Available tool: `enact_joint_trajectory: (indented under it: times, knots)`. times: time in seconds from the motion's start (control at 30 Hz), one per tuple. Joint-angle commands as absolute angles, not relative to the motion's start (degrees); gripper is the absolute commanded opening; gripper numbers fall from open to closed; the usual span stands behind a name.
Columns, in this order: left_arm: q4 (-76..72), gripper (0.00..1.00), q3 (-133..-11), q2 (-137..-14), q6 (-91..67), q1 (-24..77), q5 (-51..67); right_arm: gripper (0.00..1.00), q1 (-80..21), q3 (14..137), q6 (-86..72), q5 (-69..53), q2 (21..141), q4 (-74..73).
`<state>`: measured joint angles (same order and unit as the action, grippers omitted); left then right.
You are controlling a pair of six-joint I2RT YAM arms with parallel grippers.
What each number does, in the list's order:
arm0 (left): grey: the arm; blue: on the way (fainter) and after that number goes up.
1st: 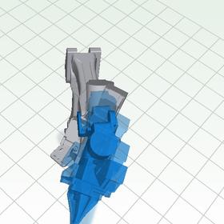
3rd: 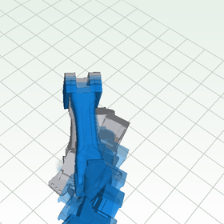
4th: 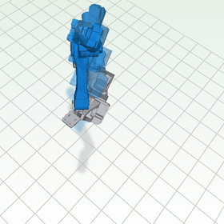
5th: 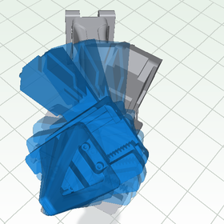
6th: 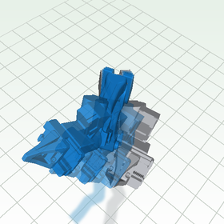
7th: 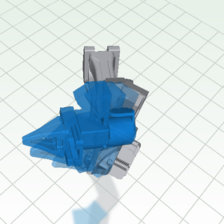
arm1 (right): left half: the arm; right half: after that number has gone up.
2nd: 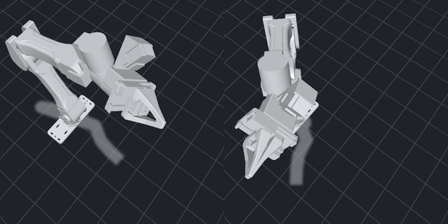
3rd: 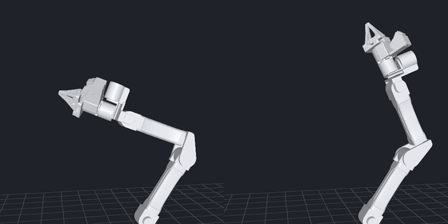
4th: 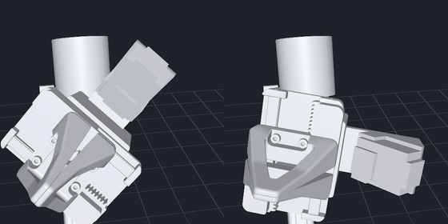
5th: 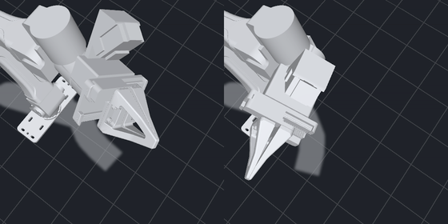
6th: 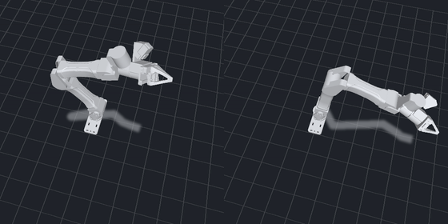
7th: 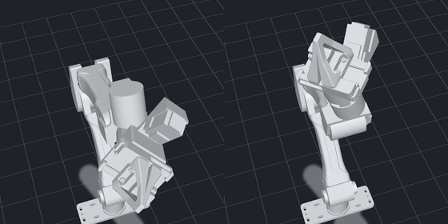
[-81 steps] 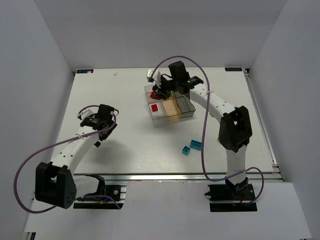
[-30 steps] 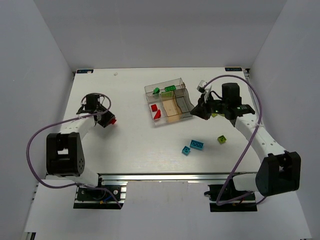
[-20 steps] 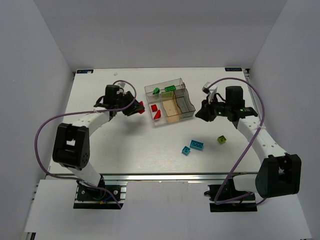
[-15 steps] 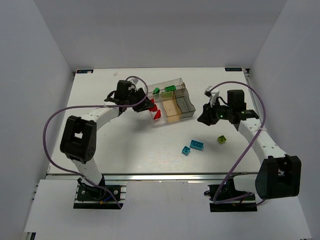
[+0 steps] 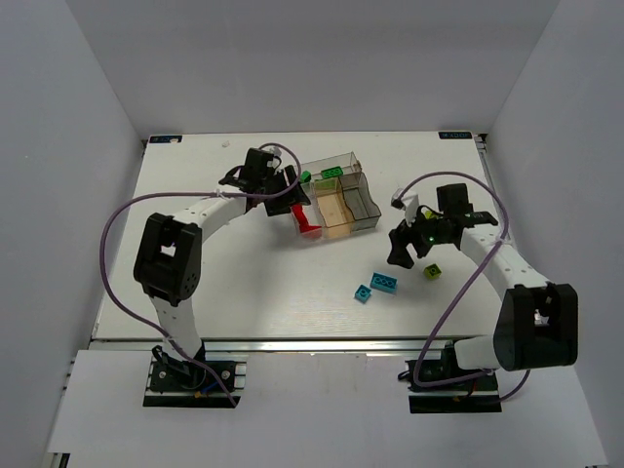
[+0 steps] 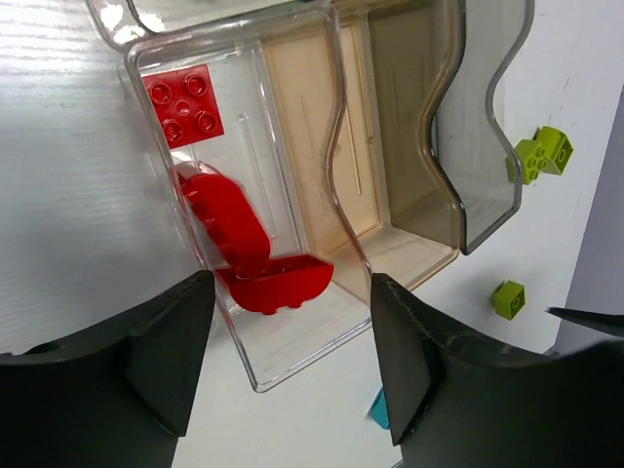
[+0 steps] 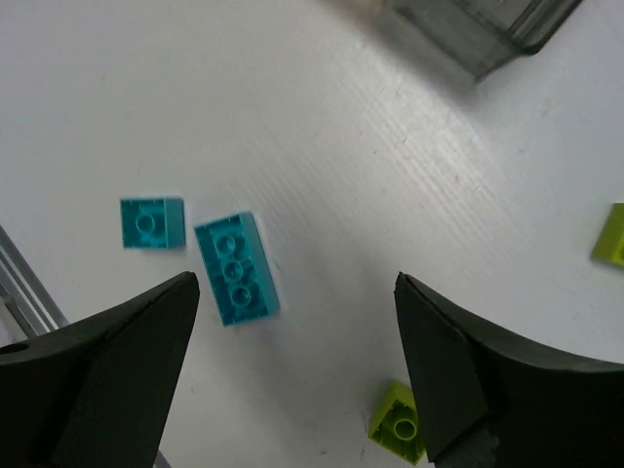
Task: Sort the legos into containers by color
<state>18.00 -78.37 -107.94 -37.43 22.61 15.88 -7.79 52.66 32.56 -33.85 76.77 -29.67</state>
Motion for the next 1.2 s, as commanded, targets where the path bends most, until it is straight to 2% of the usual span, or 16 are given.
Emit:
enact_joint_trajectory:
  times: [0.0, 0.17, 0.23, 0.3, 0.37, 0.43, 0.5, 0.6, 0.63, 0.7, 0.73, 0.8, 0.87, 0.93, 1.03, 1.17]
  knots:
    - [19.9, 0.75, -82.1, -105.8, -35.8, 22.9, 14.3, 0.88, -8.2, 51.8, 44.6, -35.0, 79.1, -38.2]
    - [18.9, 0.67, -78.1, -98.3, -35.1, 22.9, 12.6, 0.89, -10.3, 47.8, 49.8, -32.6, 80.1, -37.4]
    - [16.8, 0.58, -72.6, -92.6, -35.4, 22.9, 12.6, 0.89, -11.5, 45.6, 50.1, -31.6, 79.8, -34.9]
    - [14.6, 0.56, -66.1, -88.5, -36.4, 22.9, 13.2, 0.89, -13.3, 44.0, 49.8, -30.3, 80.0, -33.1]
    - [13.8, 0.6, -62.3, -82.9, -37.4, 22.9, 14.1, 0.88, -15.3, 42.7, 48.7, -28.7, 80.0, -30.7]
    - [13.4, 0.71, -56.9, -77.6, -38.9, 22.9, 14.6, 0.87, -16.1, 40.8, 47.4, -26.1, 79.9, -28.1]
    - [12.2, 0.73, -51.9, -74.5, -39.8, 22.9, 15.1, 0.84, -17.6, 38.9, 44.8, -22.6, 79.9, -23.2]
    - [11.2, 0.73, -47.1, -69.6, -42.1, 24.0, 15.7, 0.72, -18.6, 37.7, 42.5, -19.2, 80.2, -18.6]
    - [11.1, 0.73, -46.3, -68.4, -43.4, 24.0, 15.7, 0.63, -18.9, 37.6, 42.2, -18.6, 80.5, -17.9]
    - [10.1, 0.71, -45.1, -67.6, -44.6, 24.5, 16.1, 0.53, -19.2, 37.8, 42.0, -18.5, 80.7, -17.5]
    - [9.8, 0.71, -44.1, -67.3, -45.7, 25.2, 16.4, 0.43, -19.2, 37.9, 42.2, -18.5, 80.7, -17.5]
    - [7.9, 0.69, -43.3, -67.0, -46.6, 26.2, 16.5, 0.36, -19.2, 38.1, 42.7, -19.8, 80.1, -18.3]
    - [6.8, 0.68, -42.5, -66.9, -47.0, 28.1, 16.5, 0.22, -19.1, 38.8, 44.4, -21.5, 78.5, -20.7]
    - [6.2, 0.68, -42.1, -67.3, -46.8, 29.7, 16.8, 0.02, -18.9, 39.5, 45.7, -24.1, 75.9, -23.4]
    - [5.1, 0.69, -41.9, -69.6, -46.6, 31.5, 18.2, 0.0, -19.2, 42.9, 45.4, -27.3, 73.1, -26.7]
    - [4.1, 0.73, -43.6, -73.6, -45.8, 36.5, 18.3, 0.0, -19.6, 56.2, 39.4, -30.9, 75.4, -29.4]
